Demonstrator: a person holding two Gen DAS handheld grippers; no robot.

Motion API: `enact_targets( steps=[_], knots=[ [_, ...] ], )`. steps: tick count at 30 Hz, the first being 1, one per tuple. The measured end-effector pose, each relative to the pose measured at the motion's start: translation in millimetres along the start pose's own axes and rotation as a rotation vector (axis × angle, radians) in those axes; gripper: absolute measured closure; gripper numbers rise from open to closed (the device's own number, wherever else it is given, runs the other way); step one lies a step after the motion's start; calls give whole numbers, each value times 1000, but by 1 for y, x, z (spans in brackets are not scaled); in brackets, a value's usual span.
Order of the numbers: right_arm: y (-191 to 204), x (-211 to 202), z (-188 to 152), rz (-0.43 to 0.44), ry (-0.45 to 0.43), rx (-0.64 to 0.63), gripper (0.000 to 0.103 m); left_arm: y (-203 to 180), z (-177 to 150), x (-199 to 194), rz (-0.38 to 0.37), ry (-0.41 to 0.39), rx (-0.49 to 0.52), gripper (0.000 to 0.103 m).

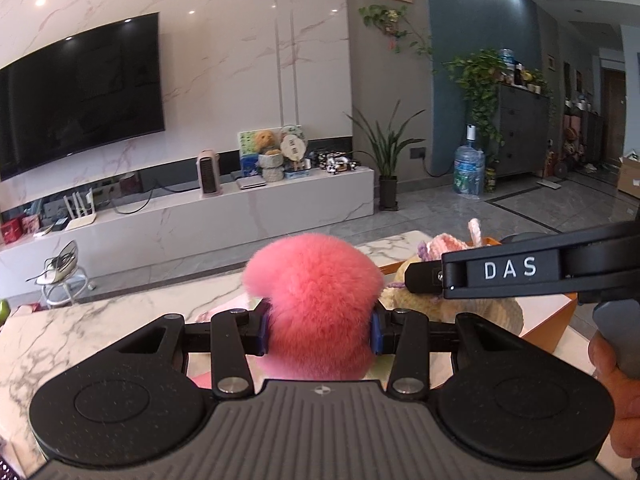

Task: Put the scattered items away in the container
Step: 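Carry the pink pompom and cream bunny with both tools over the box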

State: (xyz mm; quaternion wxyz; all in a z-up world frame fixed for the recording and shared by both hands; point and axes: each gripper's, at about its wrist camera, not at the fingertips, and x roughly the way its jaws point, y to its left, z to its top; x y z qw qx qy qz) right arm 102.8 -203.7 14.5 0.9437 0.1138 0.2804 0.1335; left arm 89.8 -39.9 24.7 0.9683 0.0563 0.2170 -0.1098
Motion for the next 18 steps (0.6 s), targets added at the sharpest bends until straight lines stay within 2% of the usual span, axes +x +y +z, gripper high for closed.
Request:
enact_targets(
  steps=[18],
  knots=[
    [-69, 3, 30, -128, -31, 58, 46, -54, 25, 46, -118, 9, 49, 53]
  ],
)
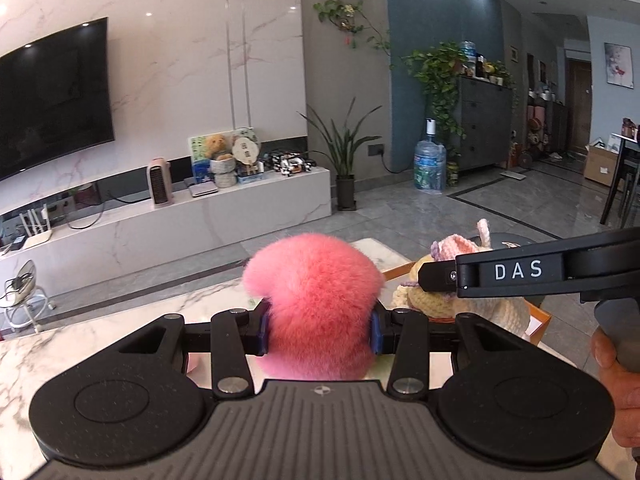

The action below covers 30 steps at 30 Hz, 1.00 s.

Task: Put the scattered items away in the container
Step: 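Carry the pink pompom and cream bunny with both tools over the box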

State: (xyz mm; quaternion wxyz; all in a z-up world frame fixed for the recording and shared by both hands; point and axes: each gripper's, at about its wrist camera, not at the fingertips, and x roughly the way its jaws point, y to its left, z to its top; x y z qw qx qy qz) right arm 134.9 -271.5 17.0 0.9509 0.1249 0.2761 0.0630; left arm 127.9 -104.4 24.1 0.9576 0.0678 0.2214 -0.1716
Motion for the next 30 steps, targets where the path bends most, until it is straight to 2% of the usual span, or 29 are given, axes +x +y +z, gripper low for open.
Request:
enact_targets(
  steps=[6, 12, 19, 24, 30],
  knots=[
    [-25, 19, 3, -20, 22, 46, 46, -13, 4, 25, -28, 31, 35, 53],
    [-54, 58, -9, -30, 130, 111, 46, -18, -3, 51, -17, 91, 72, 53],
    [-55, 91, -16, -1, 193, 32, 46, -17, -10, 71, -8, 133, 82, 53],
    [-67, 115, -31, -2, 291, 62, 46, -18, -16, 78, -38, 163, 76, 53],
    [-71, 123, -43, 24, 374, 48, 45, -19, -22, 85, -46, 181, 69, 53]
  ],
)
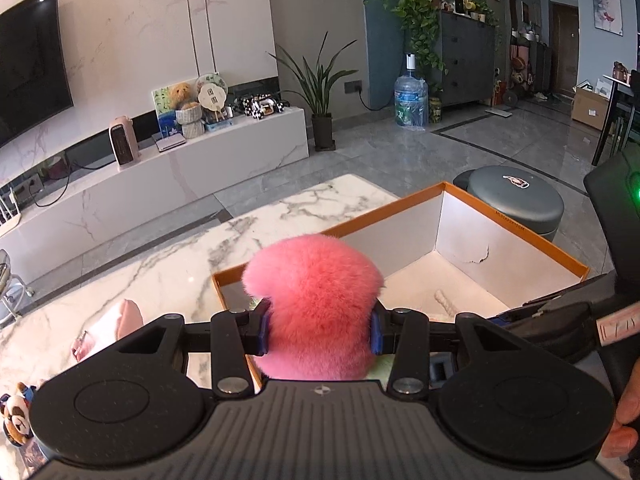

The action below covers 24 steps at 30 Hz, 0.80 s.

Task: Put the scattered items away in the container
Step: 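Carry the pink pompom and cream bunny with both tools over the box, then open the right tool to drop the cream bunny while the left tool lowers the pompom into the box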

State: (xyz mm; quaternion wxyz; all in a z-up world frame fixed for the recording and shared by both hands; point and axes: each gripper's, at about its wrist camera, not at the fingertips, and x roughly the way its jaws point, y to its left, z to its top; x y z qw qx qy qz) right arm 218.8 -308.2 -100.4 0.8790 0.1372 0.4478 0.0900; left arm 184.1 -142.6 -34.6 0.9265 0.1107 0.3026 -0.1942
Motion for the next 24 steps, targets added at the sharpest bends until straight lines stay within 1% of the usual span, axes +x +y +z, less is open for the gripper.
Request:
enact_targets(
  steps=[4, 8, 11, 13, 16, 18, 21, 24],
  knots=[
    [7, 2, -2, -31, 5, -39, 43, -1, -1, -1, -5, 3, 3, 53],
    [5, -3, -2, -56, -9, -29, 40, -4, 0, -2, -17, 7, 12, 53],
    [2, -10, -2, -69, -35, -6, 40, -10, -2, -2, -32, 15, 24, 53],
    [-3, -17, -1, -78, -62, 21, 40, -14, -3, -1, -45, 33, 41, 53],
    [-8, -26, -1, -72, -93, 59, 41, -23, -7, 4, -68, 88, 80, 53],
    [-12, -27, 0, -73, -100, 73, 52, -29, -11, 7, -71, 120, 100, 53],
    [-14, -30, 0, -71, -101, 82, 63, -31, -15, 13, -77, 172, 105, 53],
    [-16, -31, 0, -67, -105, 87, 65, -31, -19, 19, -85, 226, 102, 53]
  ],
)
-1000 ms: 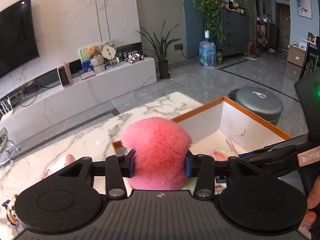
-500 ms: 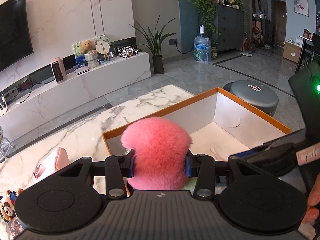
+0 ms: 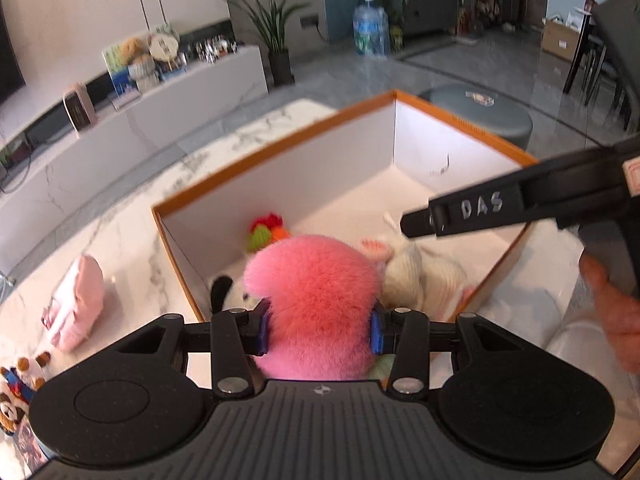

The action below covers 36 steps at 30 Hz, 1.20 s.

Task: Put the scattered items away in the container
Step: 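Open the right tool to drop the cream bunny while the left tool lowers the pompom into the box, then open the left tool releasing the pompom and withdraw both tools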

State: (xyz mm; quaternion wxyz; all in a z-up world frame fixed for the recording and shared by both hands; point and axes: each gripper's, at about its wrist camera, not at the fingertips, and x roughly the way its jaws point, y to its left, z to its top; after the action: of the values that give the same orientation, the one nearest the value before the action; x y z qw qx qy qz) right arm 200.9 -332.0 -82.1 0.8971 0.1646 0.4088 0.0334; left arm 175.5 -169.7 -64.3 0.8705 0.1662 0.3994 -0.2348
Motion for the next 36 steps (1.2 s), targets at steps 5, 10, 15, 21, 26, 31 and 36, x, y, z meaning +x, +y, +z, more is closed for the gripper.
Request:
enact_targets(
  steps=[5, 10, 15, 21, 26, 31, 36],
  knots=[
    [3, 0, -3, 6, -2, -10, 65, 3, -5, 6, -12, 40, -29, 52],
    [9, 2, -5, 23, 3, -13, 65, 5, -6, 5, -34, 45, -49, 51],
    [14, 3, -6, 28, 10, -22, 65, 2, -4, 4, -60, 39, -64, 50],
    [18, 1, -9, 21, 9, -41, 65, -1, -4, -2, -44, 3, -64, 43],
    [20, 0, -11, 15, 5, -51, 65, 3, -1, -13, -54, -46, -83, 50],
    [23, -2, -13, 16, 4, -58, 65, 0, -2, -5, -53, -5, -72, 72],
    [24, -6, -15, 15, 4, -58, 65, 1, -7, -2, -45, 31, -88, 73]
  ],
)
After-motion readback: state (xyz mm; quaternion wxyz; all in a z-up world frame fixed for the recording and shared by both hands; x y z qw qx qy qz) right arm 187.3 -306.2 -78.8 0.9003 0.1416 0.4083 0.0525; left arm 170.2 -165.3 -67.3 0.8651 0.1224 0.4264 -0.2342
